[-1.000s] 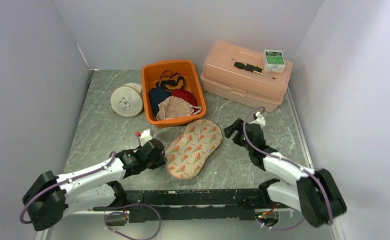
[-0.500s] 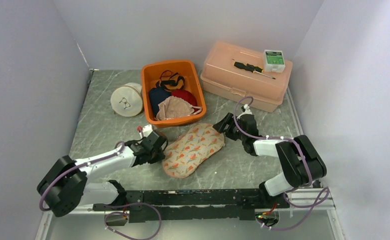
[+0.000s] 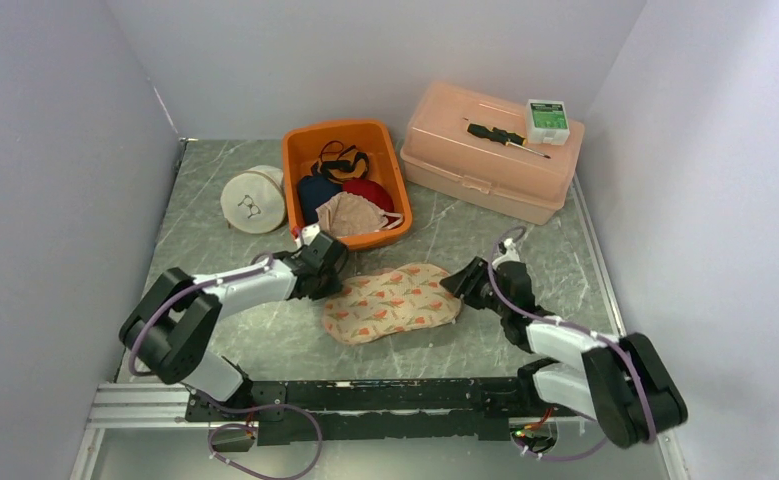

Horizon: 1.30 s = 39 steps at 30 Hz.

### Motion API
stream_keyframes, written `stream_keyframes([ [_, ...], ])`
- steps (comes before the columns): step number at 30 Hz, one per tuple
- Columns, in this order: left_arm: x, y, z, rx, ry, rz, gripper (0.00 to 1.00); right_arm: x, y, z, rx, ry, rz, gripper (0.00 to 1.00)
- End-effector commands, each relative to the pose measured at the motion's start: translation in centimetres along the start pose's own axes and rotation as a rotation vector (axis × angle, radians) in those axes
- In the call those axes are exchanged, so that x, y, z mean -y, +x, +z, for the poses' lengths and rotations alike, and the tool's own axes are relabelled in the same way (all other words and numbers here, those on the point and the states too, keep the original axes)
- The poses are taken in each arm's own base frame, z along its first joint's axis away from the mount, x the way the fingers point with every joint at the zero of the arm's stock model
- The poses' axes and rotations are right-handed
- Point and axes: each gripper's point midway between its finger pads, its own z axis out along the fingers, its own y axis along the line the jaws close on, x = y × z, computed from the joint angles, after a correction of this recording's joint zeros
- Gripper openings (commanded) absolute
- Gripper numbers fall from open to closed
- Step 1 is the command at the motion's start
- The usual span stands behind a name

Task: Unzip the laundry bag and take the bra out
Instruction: Adjust the laundry bag at the center of the board, then unzip the laundry bag at the center of the board.

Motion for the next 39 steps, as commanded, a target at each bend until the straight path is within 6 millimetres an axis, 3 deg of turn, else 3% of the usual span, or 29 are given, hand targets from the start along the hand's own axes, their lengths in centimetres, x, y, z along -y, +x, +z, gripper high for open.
stream_keyframes([
  [1, 3.7, -2.9, 0.6, 0.044, 0.078, 0.023, 0.36, 0.3, 1.4, -2.1, -0.002, -0.020, 0.031, 0.48],
  [2, 3.9, -3.1, 0.4, 0.040, 0.076, 0.030, 0.41, 0.4, 1.6, -2.6, 0.003, -0.023, 0.035, 0.48],
  [5, 4.2, -3.7, -0.9, 0.045, 0.085, 0.012, 0.77, 0.5, 1.7, -3.6, 0.030, -0.028, 0.028, 0.48],
  [7, 3.8, -3.5, -2.6, 0.043, 0.109, -0.024, 0.92, 0.8, 1.7, -3.8, 0.035, -0.021, 0.019, 0.48],
  [8, 3.6, -3.3, -3.8, 0.041, 0.132, -0.044, 0.94, 0.7, 1.7, -3.9, 0.038, -0.022, 0.016, 0.48],
  [12, 1.9, -1.1, -8.3, 0.029, 0.191, -0.113, 0.94, 0.7, 1.9, -4.0, 0.038, -0.035, 0.014, 0.51],
  [17, 1.4, 3.8, -12.5, 0.005, 0.229, -0.140, 0.94, 0.8, 2.3, -3.9, 0.029, -0.051, 0.010, 0.52],
  [22, 4.3, 9.3, -12.5, -0.072, 0.281, -0.061, 0.94, 0.3, 2.8, -3.8, 0.017, -0.090, 0.027, 0.50],
  [26, 6.3, 11.4, -11.2, -0.099, 0.292, 0.002, 0.94, -0.7, 3.2, -4.0, 0.007, -0.128, 0.043, 0.48],
  [28, 6.5, 11.8, -10.3, -0.098, 0.299, 0.004, 0.94, -0.3, 4.9, -4.2, -0.025, -0.118, 0.043, 0.48],
  [33, 5.9, 11.5, -9.3, -0.052, 0.311, -0.043, 0.94, -1.9, 7.0, -4.4, -0.060, -0.133, 0.023, 0.48],
  [39, 2.4, 9.1, -8.8, 0.050, 0.248, -0.111, 0.94, -2.6, 9.0, -4.3, -0.129, -0.144, 0.016, 0.57],
])
